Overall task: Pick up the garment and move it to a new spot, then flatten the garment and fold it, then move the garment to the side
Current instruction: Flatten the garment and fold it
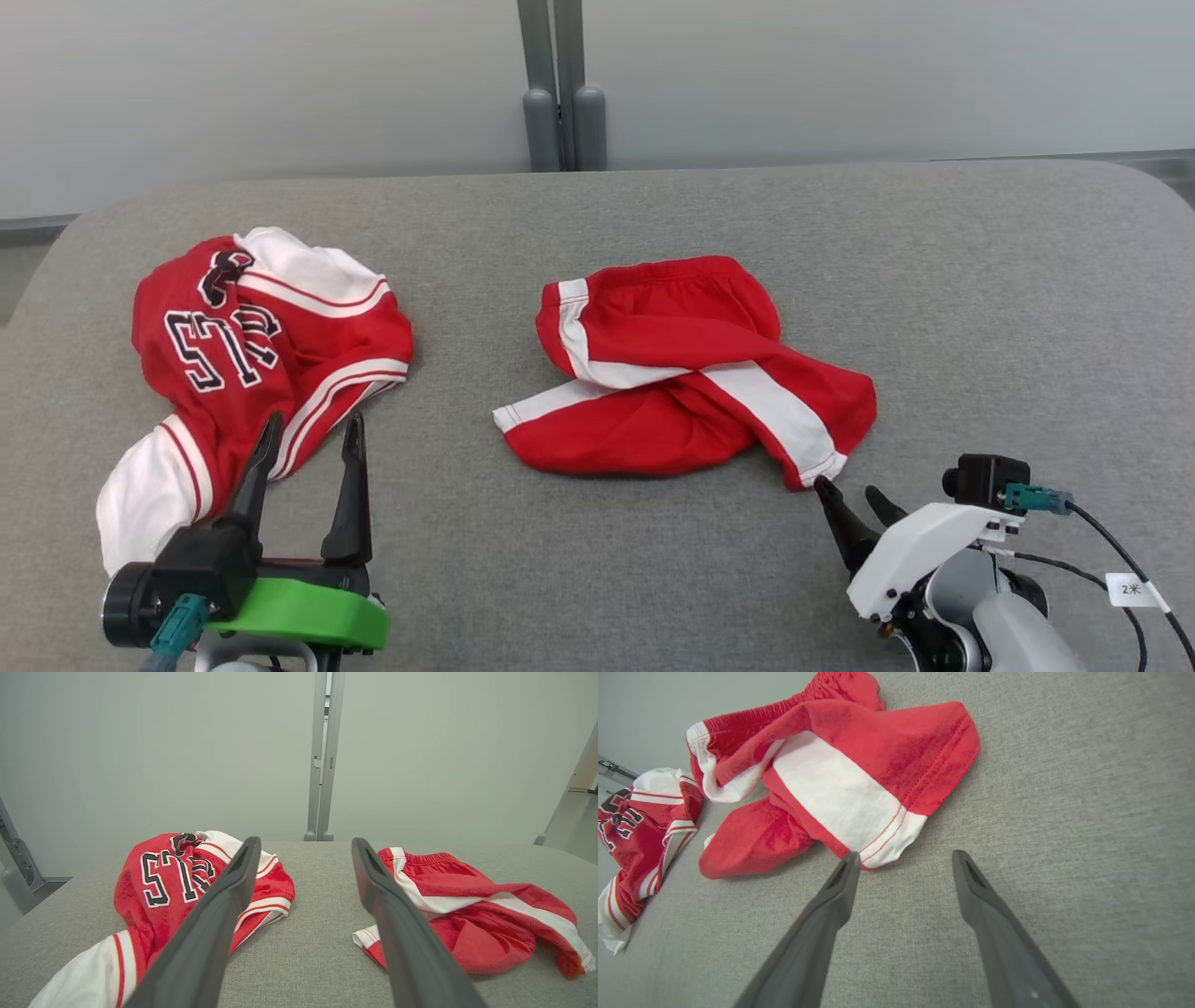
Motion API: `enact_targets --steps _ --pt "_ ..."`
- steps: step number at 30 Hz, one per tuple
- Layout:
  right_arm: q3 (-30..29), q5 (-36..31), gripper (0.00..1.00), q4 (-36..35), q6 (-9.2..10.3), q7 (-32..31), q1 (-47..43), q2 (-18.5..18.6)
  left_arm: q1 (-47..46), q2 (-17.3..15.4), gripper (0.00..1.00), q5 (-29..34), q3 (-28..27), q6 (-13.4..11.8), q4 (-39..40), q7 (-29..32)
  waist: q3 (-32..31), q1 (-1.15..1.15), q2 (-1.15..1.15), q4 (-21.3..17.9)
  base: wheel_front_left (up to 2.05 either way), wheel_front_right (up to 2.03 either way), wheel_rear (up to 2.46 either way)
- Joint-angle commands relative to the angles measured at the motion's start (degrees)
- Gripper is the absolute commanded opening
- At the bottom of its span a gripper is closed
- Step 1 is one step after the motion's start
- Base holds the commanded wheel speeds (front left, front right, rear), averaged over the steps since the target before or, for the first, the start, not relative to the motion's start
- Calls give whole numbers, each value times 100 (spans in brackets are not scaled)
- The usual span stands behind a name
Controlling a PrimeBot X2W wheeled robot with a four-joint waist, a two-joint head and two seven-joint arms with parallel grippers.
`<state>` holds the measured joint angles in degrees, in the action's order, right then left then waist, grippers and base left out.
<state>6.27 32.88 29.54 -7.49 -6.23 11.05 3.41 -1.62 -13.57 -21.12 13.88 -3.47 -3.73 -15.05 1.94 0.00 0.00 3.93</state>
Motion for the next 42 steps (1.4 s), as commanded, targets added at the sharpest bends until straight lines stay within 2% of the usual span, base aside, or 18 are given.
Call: enact_targets --steps 1,10,11,12,14,15,25,32,35,39,42 --pt "-56 125 100 101 0 -33 118 2 -100 0 100 14 -10 24 -22 -19 87 0 0 180 0 0 0" --pt "116 570 100 635 0 212 408 -43 -194 -51 100 29 -46 63 -96 -19 218 0 0 395 0 0 0" --pt "125 582 88 672 0 258 424 -43 -195 -53 100 28 -54 59 -99 -19 223 0 0 396 0 0 0" --pt "136 579 56 715 0 321 448 -43 -198 -55 100 28 -64 53 -102 -19 230 0 0 392 0 0 0" --pt "163 596 12 750 0 426 483 -45 -197 -51 100 23 -80 34 -106 -19 239 0 0 368 0 0 0" --pt "176 584 0 769 0 494 504 -45 -195 -44 100 14 -87 31 -116 -19 239 0 0 342 0 0 0" --pt "223 387 0 534 0 705 271 148 -149 34 100 -45 -154 67 -238 -18 171 0 0 14 0 0 0" --pt "325 92 0 -33 0 221 337 774 -244 35 100 -60 -161 122 -283 -19 350 0 0 -140 0 0 0" --pt "442 -10 0 -263 1 -143 355 1228 -317 20 100 -64 -143 141 -316 -18 478 0 0 -145 0 0 0" --pt "529 -102 0 -422 1 -389 471 1701 -377 -1 100 -91 -158 156 -358 -18 591 0 0 -132 0 0 0" --pt "636 -130 0 -418 1 -484 554 1910 -440 0 100 -95 -150 172 -391 -18 629 0 0 -124 0 0 0"
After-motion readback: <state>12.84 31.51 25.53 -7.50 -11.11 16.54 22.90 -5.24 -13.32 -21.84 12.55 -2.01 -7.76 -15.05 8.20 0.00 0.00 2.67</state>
